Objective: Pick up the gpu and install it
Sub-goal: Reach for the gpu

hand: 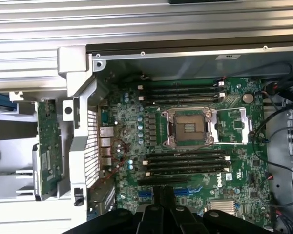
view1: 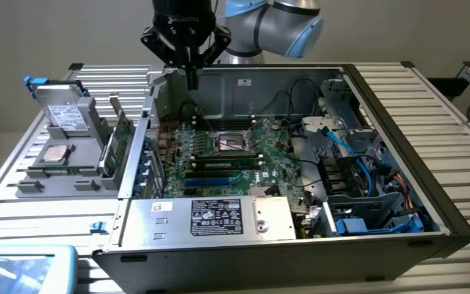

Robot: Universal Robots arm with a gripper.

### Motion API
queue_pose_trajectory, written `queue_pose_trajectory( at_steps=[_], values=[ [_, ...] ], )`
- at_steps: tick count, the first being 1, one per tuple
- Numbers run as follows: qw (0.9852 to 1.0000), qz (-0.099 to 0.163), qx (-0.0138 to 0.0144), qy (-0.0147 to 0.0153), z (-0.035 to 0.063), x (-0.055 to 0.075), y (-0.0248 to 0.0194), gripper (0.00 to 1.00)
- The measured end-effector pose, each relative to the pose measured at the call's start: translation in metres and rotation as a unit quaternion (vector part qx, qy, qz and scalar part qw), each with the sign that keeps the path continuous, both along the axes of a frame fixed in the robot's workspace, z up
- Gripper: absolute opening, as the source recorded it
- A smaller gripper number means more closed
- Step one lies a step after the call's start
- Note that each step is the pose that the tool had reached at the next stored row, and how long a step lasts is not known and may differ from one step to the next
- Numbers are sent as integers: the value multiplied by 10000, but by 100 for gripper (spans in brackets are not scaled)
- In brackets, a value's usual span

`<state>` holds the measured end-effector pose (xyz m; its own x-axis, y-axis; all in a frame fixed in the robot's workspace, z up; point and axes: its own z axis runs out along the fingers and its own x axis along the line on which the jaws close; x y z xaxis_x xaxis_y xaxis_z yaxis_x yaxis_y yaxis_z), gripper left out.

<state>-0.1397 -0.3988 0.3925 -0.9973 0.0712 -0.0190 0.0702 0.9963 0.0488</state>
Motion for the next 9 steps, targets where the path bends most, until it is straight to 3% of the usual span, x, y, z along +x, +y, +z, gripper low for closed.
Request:
queue_pose_trajectory(
  at_steps=[9],
  values=[
    [10000, 0, 0, 0, -6, -405, 0, 12]
  ],
)
